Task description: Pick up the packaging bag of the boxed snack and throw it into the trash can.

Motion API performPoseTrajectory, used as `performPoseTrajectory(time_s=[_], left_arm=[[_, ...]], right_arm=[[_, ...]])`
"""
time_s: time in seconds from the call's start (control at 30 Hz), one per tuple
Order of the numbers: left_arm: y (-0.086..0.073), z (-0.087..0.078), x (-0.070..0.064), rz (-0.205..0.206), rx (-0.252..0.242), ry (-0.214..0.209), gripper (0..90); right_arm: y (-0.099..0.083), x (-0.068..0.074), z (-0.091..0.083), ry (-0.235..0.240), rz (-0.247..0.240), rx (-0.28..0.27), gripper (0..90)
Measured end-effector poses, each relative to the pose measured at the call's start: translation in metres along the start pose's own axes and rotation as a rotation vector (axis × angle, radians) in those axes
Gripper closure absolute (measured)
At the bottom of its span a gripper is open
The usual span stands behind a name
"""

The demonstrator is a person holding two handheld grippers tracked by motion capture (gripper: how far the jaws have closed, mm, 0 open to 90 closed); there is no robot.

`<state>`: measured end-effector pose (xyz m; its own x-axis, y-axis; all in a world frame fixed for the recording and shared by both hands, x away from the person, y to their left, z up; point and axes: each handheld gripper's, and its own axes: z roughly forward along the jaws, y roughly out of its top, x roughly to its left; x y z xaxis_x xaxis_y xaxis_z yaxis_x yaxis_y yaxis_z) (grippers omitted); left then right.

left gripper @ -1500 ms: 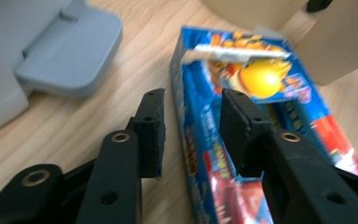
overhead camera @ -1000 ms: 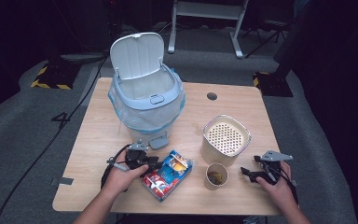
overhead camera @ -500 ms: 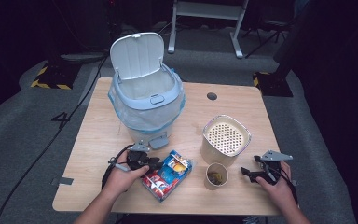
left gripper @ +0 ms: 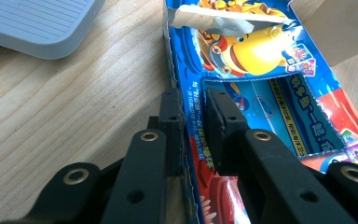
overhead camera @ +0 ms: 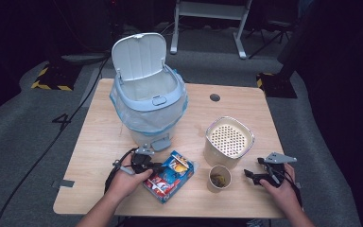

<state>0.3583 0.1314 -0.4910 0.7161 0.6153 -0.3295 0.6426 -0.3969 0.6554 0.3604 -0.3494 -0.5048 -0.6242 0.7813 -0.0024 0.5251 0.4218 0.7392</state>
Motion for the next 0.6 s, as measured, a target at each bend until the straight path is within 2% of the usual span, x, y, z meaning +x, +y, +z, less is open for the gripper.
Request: performPoseTrajectory(time_s=[0.1,0.13,0.17,0.2,0.23,0.3,0.33,0.37,0.47,0.57,0.6], left_arm=[[0.0,0.0,0.0,-0.009,-0.006,-0.003,79.5],[-0.001,0.0,0.0,-0.008,-0.015,-0.001,80.4],[0.0,-0.003,-0.002,-0.003,-0.044,-0.011,81.4],[0.0,-0.003,-0.002,-0.003,-0.044,-0.011,84.9],[0.002,-0.007,-0.003,-0.004,-0.064,-0.026,86.5],[0.003,-0.009,-0.003,0.001,-0.072,-0.033,88.0],[0.004,-0.013,-0.004,0.0,-0.093,-0.056,88.5],[0.004,-0.013,-0.004,0.0,-0.093,-0.056,88.8],[0.007,-0.02,-0.008,0.017,-0.129,-0.085,89.2],[0.009,-0.025,-0.011,0.026,-0.156,-0.09,89.4],[0.012,-0.031,-0.013,0.04,-0.183,-0.088,89.4]], right_arm=[[0.0,0.0,0.0,0.0,0.0,0.0,15.9],[0.0,0.0,0.0,0.0,0.0,0.0,15.9],[0.0,0.0,0.0,0.0,0.0,0.0,15.9],[0.0,0.0,0.0,0.0,0.0,0.0,15.9],[0.0,0.0,0.0,0.0,0.0,0.0,15.9],[0.0,0.0,0.0,0.0,0.0,0.0,15.9],[0.0,0.0,0.0,0.0,0.0,0.0,15.9],[0.0,0.0,0.0,0.0,0.0,0.0,15.9],[0.0,0.0,0.0,0.0,0.0,0.0,15.9],[0.0,0.0,0.0,0.0,0.0,0.0,15.9],[0.0,0.0,0.0,0.0,0.0,0.0,15.9]])
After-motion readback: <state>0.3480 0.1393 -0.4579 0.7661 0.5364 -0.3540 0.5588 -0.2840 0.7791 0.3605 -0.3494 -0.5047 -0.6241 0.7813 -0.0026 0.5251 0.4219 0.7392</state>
